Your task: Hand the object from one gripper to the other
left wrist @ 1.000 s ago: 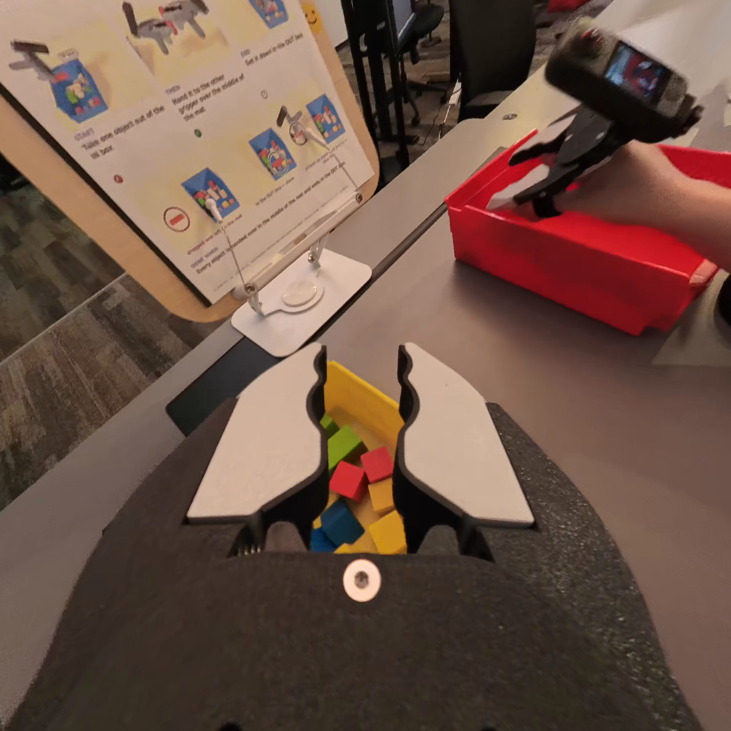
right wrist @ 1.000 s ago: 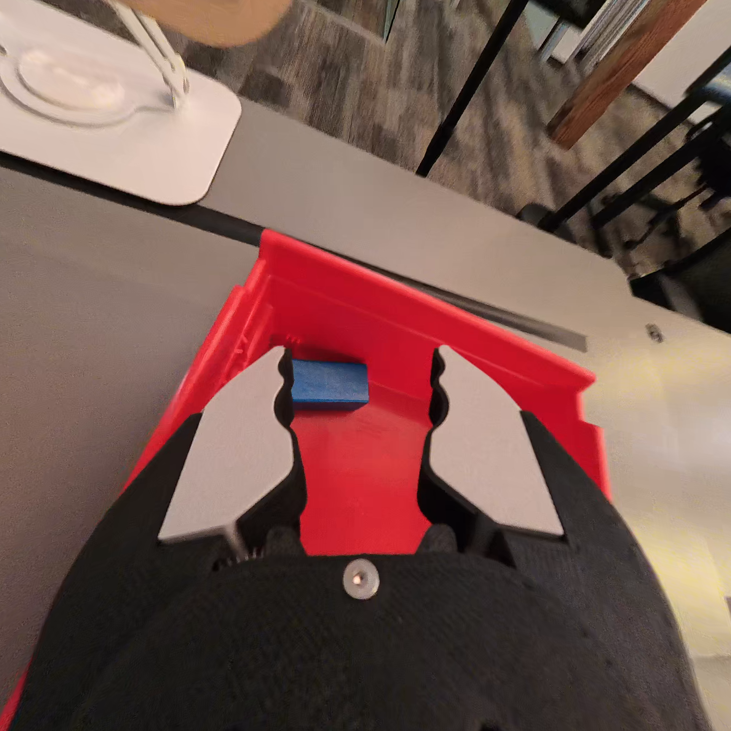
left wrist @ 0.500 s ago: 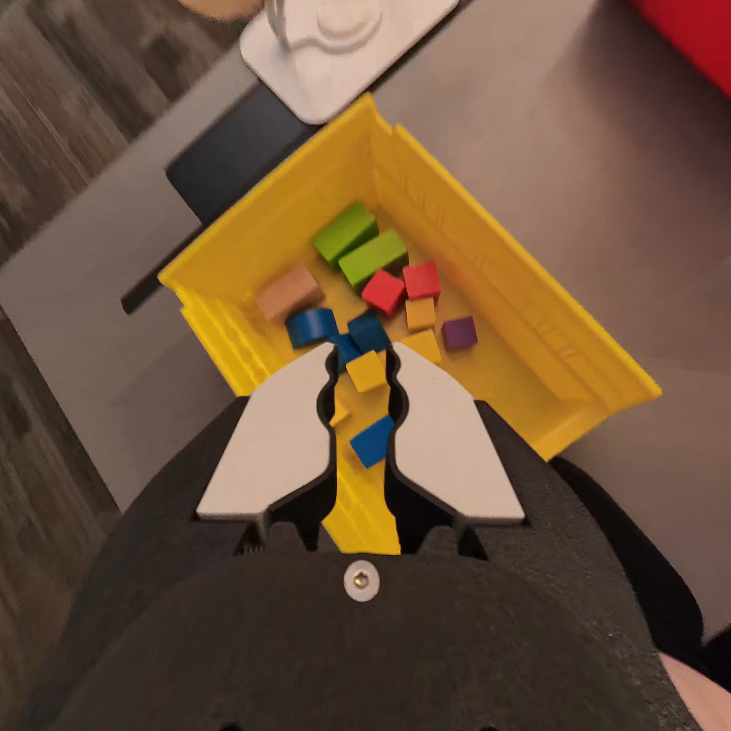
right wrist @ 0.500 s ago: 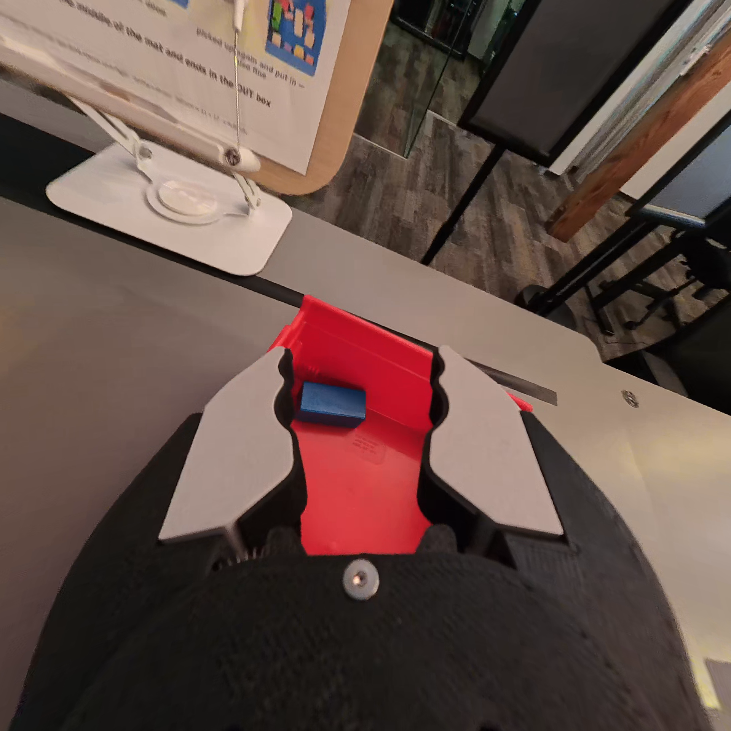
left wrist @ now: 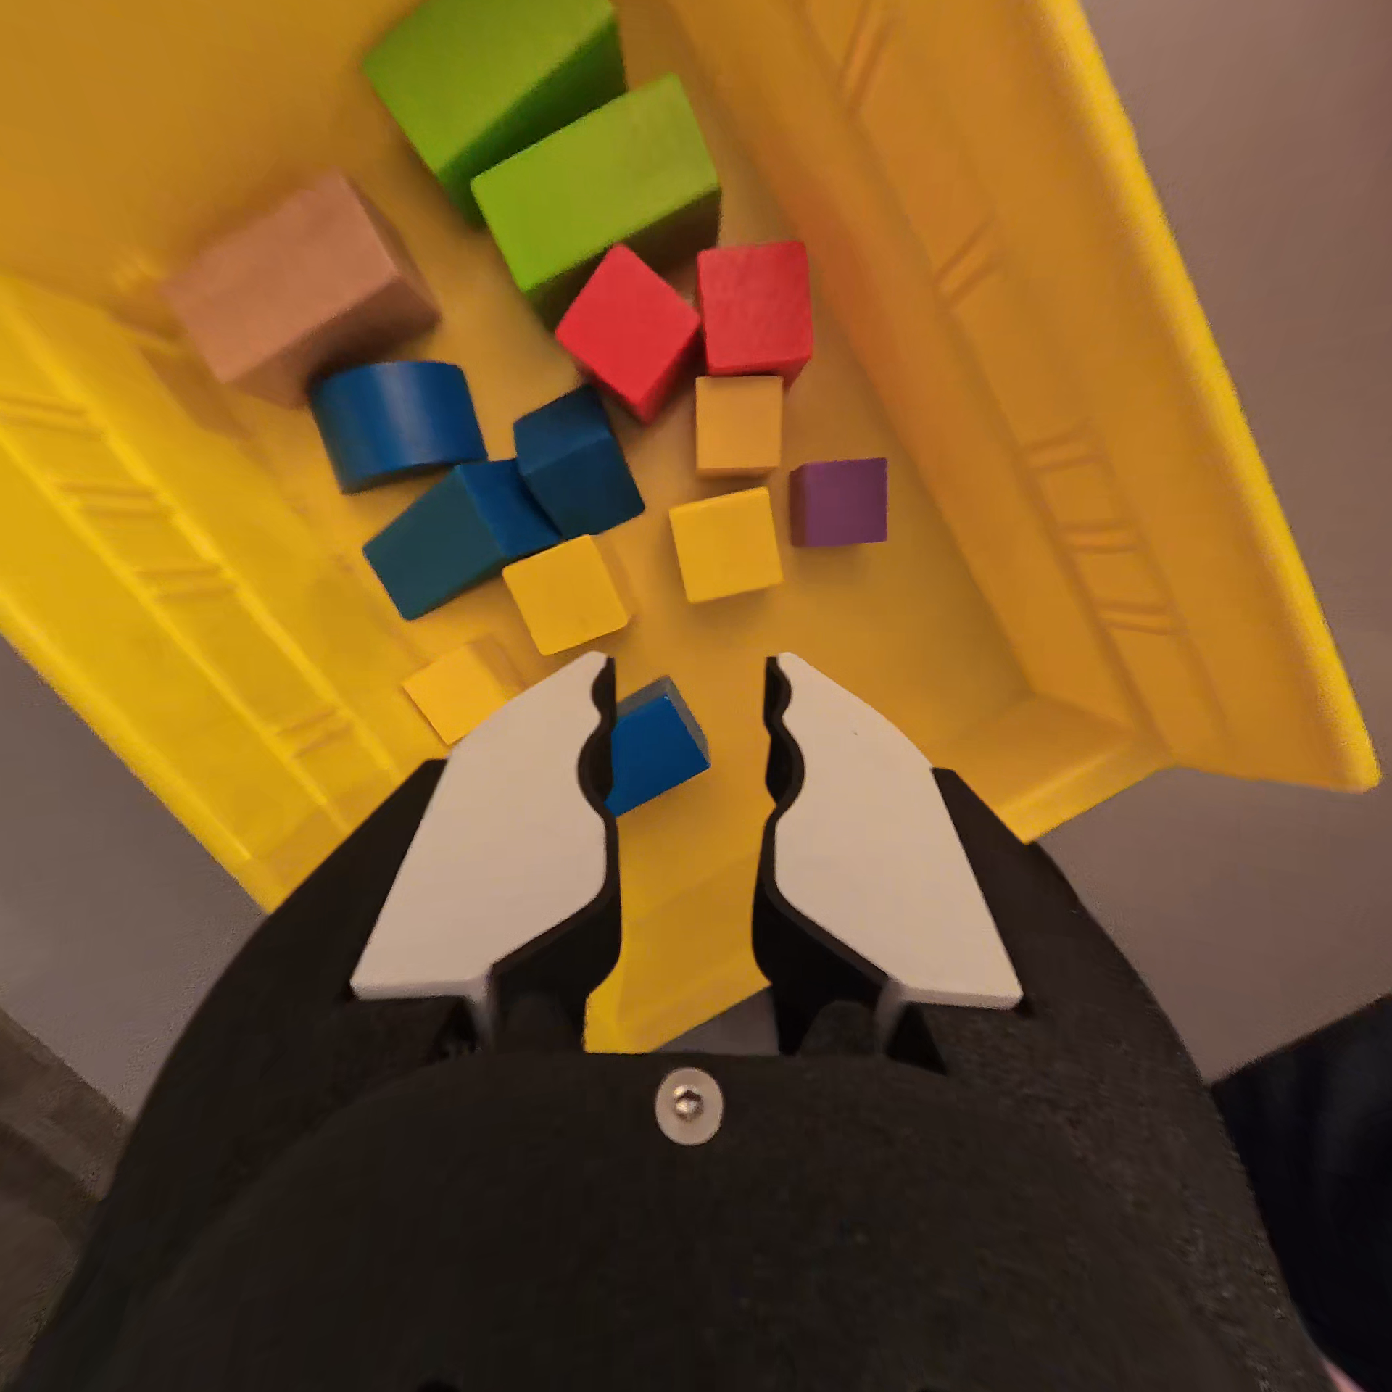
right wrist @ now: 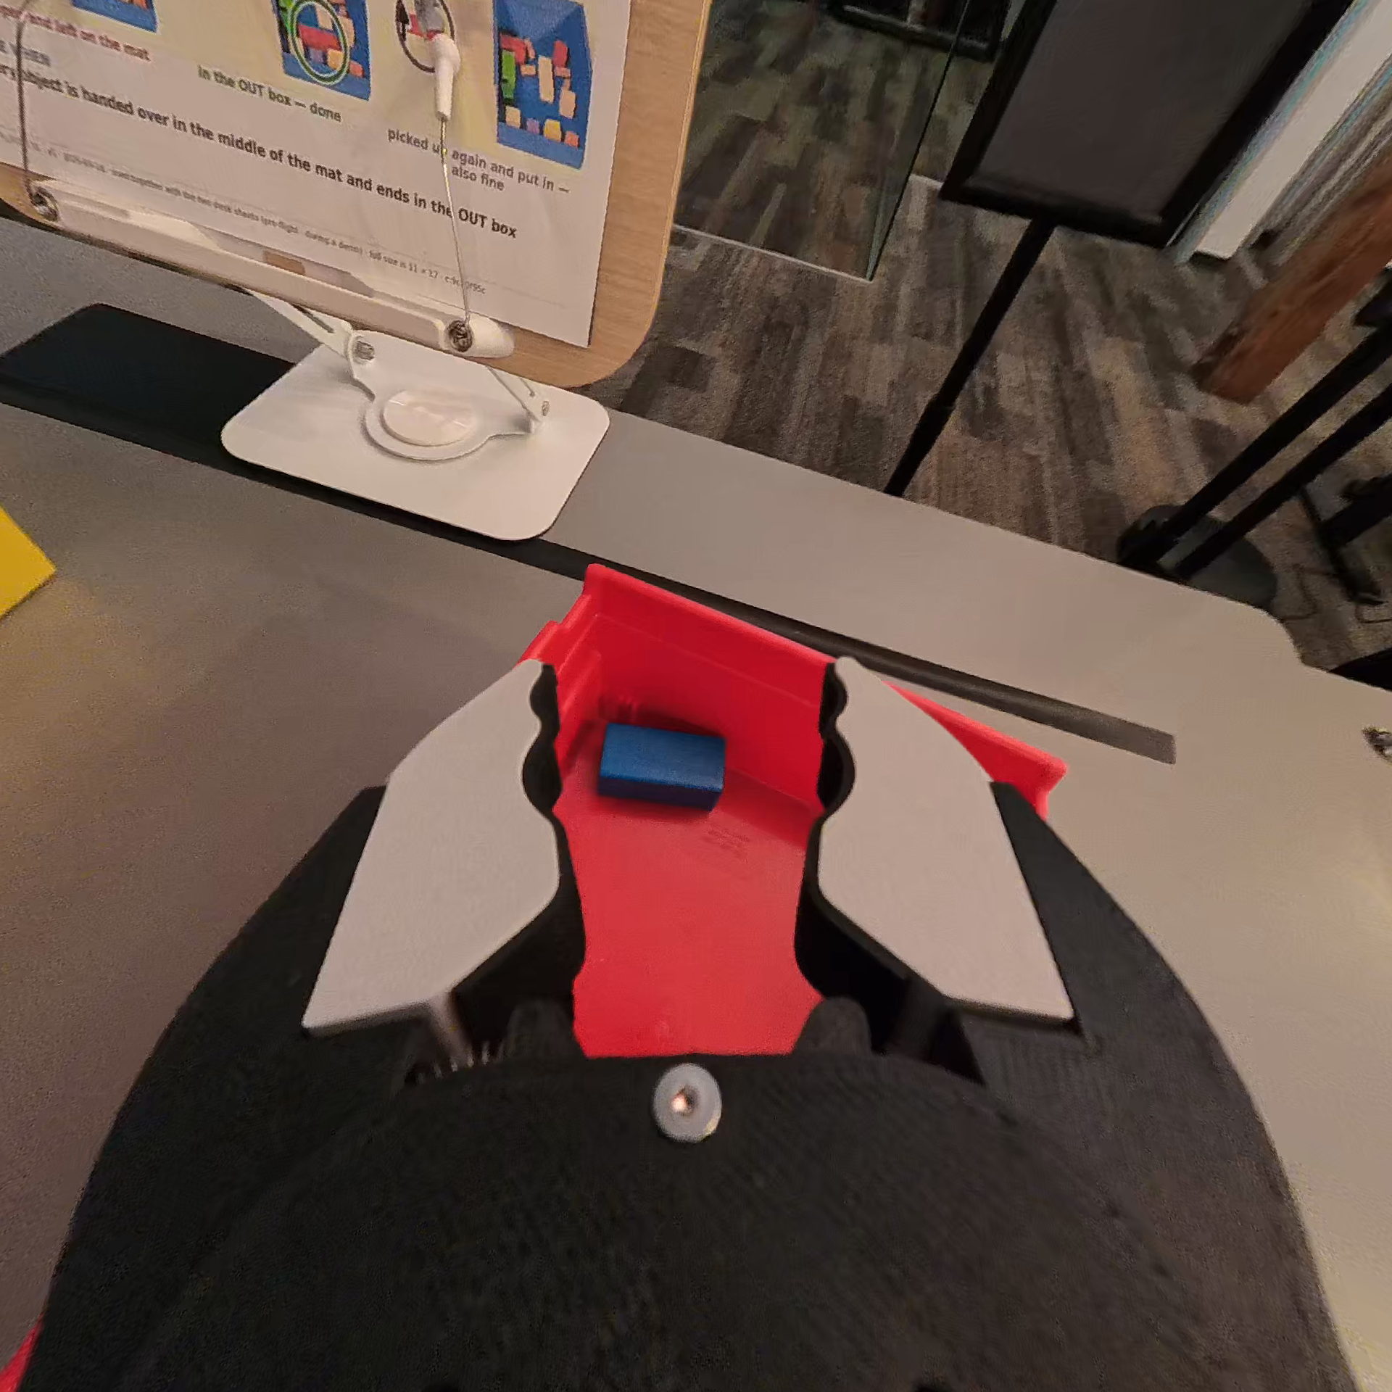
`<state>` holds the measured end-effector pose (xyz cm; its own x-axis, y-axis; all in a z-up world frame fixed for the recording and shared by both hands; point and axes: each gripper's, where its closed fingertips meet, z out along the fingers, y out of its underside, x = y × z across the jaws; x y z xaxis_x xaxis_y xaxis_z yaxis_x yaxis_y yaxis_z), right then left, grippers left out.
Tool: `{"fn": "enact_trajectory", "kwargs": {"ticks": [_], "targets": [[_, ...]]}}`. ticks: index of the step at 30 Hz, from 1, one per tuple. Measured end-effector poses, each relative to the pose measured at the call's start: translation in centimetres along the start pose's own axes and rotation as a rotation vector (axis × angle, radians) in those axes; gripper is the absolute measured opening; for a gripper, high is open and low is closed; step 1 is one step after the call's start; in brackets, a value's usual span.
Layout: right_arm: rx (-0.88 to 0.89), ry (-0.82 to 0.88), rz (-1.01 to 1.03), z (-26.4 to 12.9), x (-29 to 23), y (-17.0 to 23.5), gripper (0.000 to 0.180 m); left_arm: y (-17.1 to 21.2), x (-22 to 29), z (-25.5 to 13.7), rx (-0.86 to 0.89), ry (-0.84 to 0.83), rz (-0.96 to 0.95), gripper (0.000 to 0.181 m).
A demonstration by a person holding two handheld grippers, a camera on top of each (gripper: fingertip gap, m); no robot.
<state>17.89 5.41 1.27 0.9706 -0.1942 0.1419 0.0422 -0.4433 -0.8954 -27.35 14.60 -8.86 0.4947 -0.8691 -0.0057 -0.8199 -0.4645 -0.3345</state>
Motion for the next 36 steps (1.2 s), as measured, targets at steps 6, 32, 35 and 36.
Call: {"fn": "enact_trajectory", "kwargs": {"ticks": [6, 32, 35, 36], "targets": [[-0.004, -0.077, 0.039, 0.1, -0.8, -0.1, 0.068, 1.9, -2.4, 0.7, 0.023, -0.171, -0.250, 0.043], [-0.041, -0.265, 0.052, -0.7, -3.3, 0.0, 0.067, 5.4, -3.6, 3.0, -0.118, -0.320, -0.464, 0.062], [-0.048, -0.268, 0.045, -0.6, -3.3, 0.1, 0.067, 5.3, -3.4, 3.4, -0.117, -0.308, -0.448, 0.067], [-0.048, -0.270, 0.046, -0.6, -3.4, 0.1, 0.067, 5.3, -3.3, 3.6, -0.123, -0.305, -0.448, 0.067]]}}
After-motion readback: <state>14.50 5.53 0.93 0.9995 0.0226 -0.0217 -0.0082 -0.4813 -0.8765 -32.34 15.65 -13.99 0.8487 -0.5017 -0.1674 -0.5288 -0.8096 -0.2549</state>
